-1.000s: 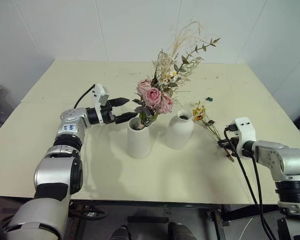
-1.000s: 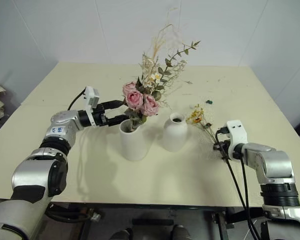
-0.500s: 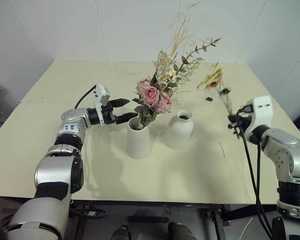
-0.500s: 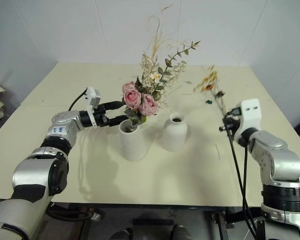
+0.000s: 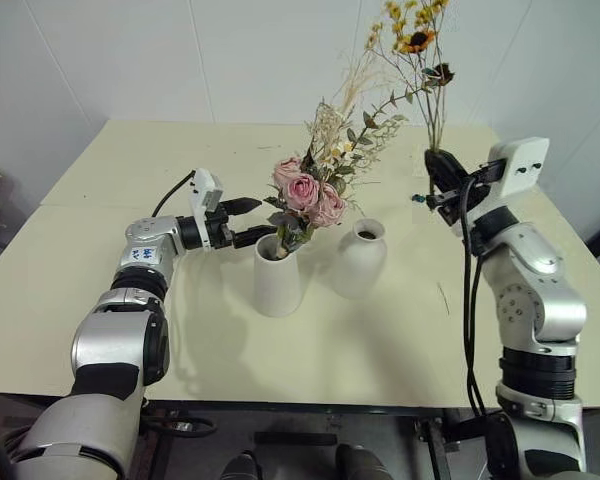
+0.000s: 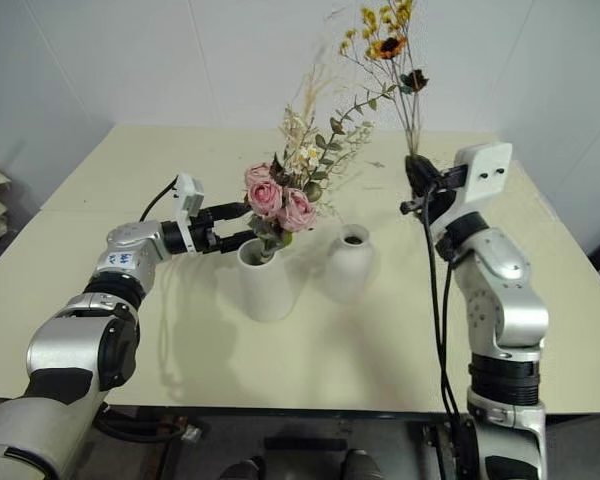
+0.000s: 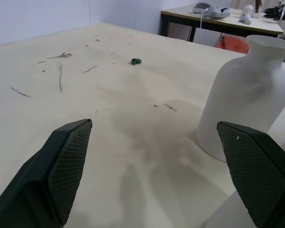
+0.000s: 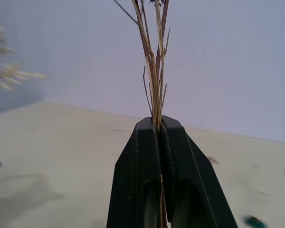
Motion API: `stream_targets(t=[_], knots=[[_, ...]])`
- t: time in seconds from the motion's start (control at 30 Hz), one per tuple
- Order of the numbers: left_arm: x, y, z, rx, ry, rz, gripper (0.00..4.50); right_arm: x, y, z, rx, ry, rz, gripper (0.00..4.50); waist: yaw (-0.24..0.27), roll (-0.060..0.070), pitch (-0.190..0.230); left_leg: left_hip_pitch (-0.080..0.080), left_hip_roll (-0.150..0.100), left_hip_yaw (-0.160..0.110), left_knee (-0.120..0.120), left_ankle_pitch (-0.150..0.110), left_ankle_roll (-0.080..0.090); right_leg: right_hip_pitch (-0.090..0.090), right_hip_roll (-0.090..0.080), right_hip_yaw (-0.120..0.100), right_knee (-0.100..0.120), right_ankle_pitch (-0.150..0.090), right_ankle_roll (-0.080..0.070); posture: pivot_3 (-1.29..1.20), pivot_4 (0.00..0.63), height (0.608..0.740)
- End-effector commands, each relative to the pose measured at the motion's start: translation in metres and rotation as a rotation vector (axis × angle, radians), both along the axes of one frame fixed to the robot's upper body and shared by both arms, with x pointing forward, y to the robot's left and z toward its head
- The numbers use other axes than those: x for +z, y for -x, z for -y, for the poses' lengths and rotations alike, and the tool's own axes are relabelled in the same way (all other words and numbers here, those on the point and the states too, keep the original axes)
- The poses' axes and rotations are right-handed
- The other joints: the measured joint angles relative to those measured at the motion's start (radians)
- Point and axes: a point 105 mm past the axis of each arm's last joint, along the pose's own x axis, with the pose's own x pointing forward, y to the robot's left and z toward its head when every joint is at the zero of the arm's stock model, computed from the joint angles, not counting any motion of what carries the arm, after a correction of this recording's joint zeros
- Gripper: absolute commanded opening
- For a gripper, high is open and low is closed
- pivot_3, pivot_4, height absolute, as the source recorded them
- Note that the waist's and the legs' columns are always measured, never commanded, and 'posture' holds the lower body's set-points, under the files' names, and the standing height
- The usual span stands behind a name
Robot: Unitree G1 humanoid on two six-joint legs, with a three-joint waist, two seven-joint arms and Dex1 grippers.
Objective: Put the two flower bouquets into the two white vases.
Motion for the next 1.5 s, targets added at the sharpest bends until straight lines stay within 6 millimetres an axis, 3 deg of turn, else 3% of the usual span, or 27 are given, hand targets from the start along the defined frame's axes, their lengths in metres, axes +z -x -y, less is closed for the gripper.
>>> stream_targets(t=[0.03,0.27,0.43,0.67,1.03,1.13,1.5], knots=[[0.016,-0.002,-0.002,0.011,0.008,0.041,4.5,0.009,0.011,-0.021,0.106,-0.043,0.069,0.03,0.0,0.0,0.0,0.0,0.0,0.0,0.0,0.0,0.0,0.0,0.0,0.0,0.0,0.0,0.0,0.0,0.15,0.74],[0.017,-0.002,-0.006,0.018,0.012,0.043,4.5,0.001,0.013,-0.047,0.231,-0.087,0.039,0.03,0.0,0.0,0.0,0.0,0.0,0.0,0.0,0.0,0.0,0.0,0.0,0.0,0.001,0.0,0.0,0.0,0.15,0.74],[0.018,-0.001,-0.008,0.024,0.015,0.045,4.5,-0.004,0.011,-0.049,0.236,-0.097,0.018,0.03,-0.001,0.0,0.0,0.0,0.0,0.0,0.0,0.0,0.0,0.0,0.0,0.0,0.001,0.0,0.0,0.0,0.15,0.74],[0.017,-0.001,-0.01,0.03,0.018,0.043,4.5,-0.028,0.009,-0.054,0.261,-0.096,-0.049,0.03,-0.001,0.0,0.0,0.0,0.0,0.0,0.0,0.0,0.0,0.0,0.0,0.0,0.001,0.0,0.0,0.0,0.15,0.74],[0.018,-0.002,-0.01,0.03,0.024,0.042,4.5,-0.041,0.001,-0.051,0.243,-0.089,-0.066,0.03,0.0,0.0,0.0,0.0,0.0,0.0,0.0,0.0,0.0,0.0,0.0,0.0,0.001,0.0,0.0,0.0,0.15,0.74],[0.018,-0.002,-0.01,0.032,0.027,0.043,4.5,-0.044,0.003,-0.05,0.241,-0.087,-0.067,0.71,0.0,0.0,0.0,0.0,0.0,0.0,0.0,0.0,0.0,0.0,0.0,0.0,0.001,0.0,0.0,0.0,0.15,0.74],[0.017,-0.002,-0.01,0.032,0.029,0.044,4.5,-0.048,0.023,-0.045,0.233,-0.059,-0.059,4.44,-0.001,0.0,0.0,0.0,0.0,0.0,0.0,0.0,0.0,0.0,0.0,0.0,-0.001,0.0,0.0,0.0,0.15,0.74]])
